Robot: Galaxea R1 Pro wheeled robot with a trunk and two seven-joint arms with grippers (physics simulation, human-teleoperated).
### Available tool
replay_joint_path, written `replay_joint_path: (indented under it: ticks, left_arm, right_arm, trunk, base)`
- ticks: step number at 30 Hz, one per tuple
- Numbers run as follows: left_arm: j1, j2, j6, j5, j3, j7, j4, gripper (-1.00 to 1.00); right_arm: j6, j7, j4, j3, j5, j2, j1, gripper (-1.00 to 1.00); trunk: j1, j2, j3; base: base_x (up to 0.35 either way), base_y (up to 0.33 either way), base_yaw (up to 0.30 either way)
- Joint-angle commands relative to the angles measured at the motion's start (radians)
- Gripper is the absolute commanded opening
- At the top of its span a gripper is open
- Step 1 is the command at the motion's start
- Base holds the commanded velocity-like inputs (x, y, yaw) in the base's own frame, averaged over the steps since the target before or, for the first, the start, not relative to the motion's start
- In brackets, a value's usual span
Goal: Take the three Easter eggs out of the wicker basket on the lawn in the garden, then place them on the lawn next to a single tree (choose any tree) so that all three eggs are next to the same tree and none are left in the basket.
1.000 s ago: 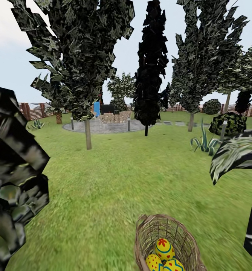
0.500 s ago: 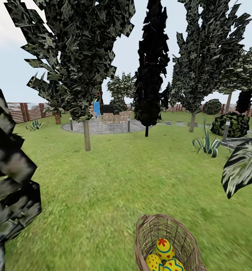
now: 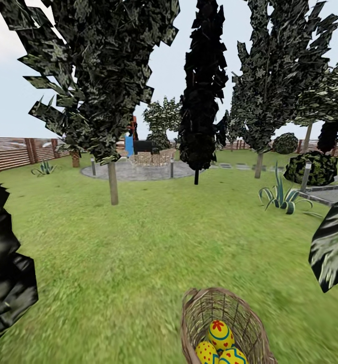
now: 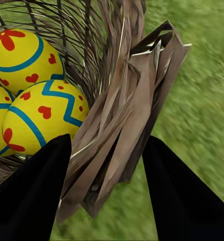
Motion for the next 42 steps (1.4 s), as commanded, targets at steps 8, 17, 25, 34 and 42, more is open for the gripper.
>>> replay_joint_path:
  ticks: [8,17,25,34,42]
  left_arm:
    - [0.000,0.000,0.005,0.007,0.001,0.003,-0.002,1.00]
    - [0.000,0.000,0.005,0.008,0.001,0.003,-0.002,1.00]
    - [0.000,0.000,0.005,0.008,0.001,0.003,-0.002,1.00]
    - [0.000,0.000,0.005,0.008,0.001,0.003,-0.002,1.00]
    - [0.000,0.000,0.005,0.008,0.002,0.003,-0.002,1.00]
  right_arm:
    - [-0.004,0.000,-0.001,0.001,-0.003,0.000,-0.001,-1.00]
    - [-0.005,0.000,-0.001,0.001,-0.003,0.000,-0.001,-1.00]
    - [-0.004,0.000,-0.001,0.001,-0.003,0.000,-0.001,-1.00]
    - [-0.004,0.000,-0.001,0.001,-0.003,0.000,-0.001,-1.00]
    - [-0.004,0.000,-0.001,0.001,-0.003,0.000,-0.001,-1.00]
  trunk:
    - [0.000,-0.001,-0.001]
    - [0.000,-0.001,-0.001]
    - [0.000,-0.001,-0.001]
    - [0.000,-0.001,-0.001]
    - [0.000,-0.001,-0.001]
  base:
    - [0.295,-0.163,0.000]
    - [0.295,-0.124,0.000]
    - [0.295,-0.007,0.000]
    - [0.295,0.000,0.000]
    - [0.295,0.000,0.000]
